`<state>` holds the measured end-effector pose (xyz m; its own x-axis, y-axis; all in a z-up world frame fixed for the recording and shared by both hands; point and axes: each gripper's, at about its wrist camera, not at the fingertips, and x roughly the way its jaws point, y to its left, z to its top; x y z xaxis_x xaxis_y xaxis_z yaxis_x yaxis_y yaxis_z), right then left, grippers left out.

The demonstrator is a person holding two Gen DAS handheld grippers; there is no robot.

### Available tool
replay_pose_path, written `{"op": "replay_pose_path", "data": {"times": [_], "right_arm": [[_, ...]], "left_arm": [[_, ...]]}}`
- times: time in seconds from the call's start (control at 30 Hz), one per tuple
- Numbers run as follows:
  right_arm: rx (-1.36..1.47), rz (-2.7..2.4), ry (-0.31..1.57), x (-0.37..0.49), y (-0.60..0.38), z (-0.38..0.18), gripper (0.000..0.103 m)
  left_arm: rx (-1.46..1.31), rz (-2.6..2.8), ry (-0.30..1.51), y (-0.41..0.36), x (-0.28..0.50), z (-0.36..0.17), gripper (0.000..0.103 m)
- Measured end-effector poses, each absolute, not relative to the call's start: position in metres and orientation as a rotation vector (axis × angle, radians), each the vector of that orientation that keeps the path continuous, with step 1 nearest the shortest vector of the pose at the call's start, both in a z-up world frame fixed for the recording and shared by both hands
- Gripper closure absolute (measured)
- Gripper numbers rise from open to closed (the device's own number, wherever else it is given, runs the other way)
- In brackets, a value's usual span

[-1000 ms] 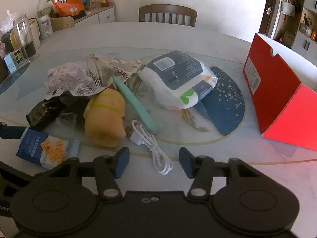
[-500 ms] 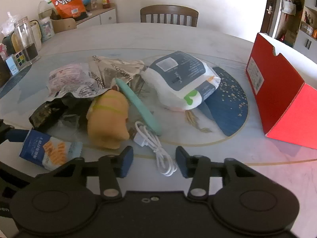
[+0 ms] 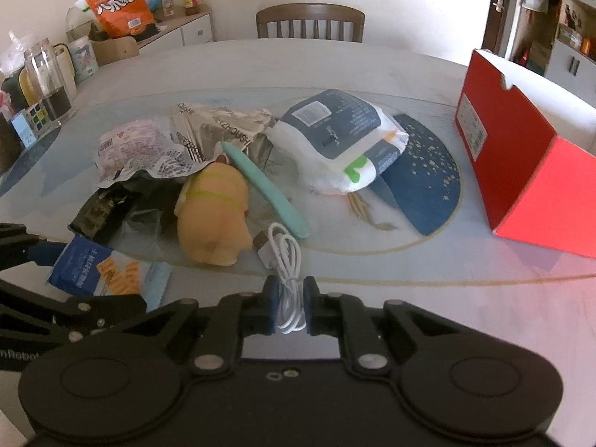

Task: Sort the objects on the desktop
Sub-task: 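Carry the biscuit packet with the left tool while the right tool carries the cable to the red box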

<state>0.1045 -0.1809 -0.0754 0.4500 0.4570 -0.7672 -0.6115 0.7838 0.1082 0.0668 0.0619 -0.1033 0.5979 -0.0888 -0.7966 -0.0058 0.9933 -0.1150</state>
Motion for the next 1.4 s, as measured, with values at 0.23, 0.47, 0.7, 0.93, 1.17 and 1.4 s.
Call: {"op": "replay_pose_path", "data": {"times": [0.23, 0.47, 0.7, 0.93, 1.17, 1.4], "right_arm": [[-0.171, 0.626, 0.889, 0.096, -0.194, -0.065, 0.091], [-0.129, 0.583, 0.887, 0.09, -0.208, -0.051, 0.095], [-0.082, 0.538, 0.858, 0.085, -0.221, -0.032, 0.095], [-0.046, 0.506, 0.819, 0.086, -0.234, -0.004, 0.095], [-0.025, 0.496, 0.77, 0.097, -0.249, 0.019, 0.095], [-0.015, 0.512, 0.721, 0.122, -0.275, 0.038, 0.095]], "left_arm": [[-0.141, -0.106, 0.909, 0.069, 0.064, -0.094, 0.029], [-0.144, -0.165, 0.873, 0.072, 0.066, -0.075, 0.029], [-0.136, -0.211, 0.835, 0.072, 0.072, -0.053, 0.029], [-0.124, -0.247, 0.814, 0.061, 0.08, -0.033, 0.029], [-0.104, -0.244, 0.779, 0.044, 0.093, -0.011, 0.029], [-0.118, -0.226, 0.76, 0.02, 0.118, 0.008, 0.029]]}}
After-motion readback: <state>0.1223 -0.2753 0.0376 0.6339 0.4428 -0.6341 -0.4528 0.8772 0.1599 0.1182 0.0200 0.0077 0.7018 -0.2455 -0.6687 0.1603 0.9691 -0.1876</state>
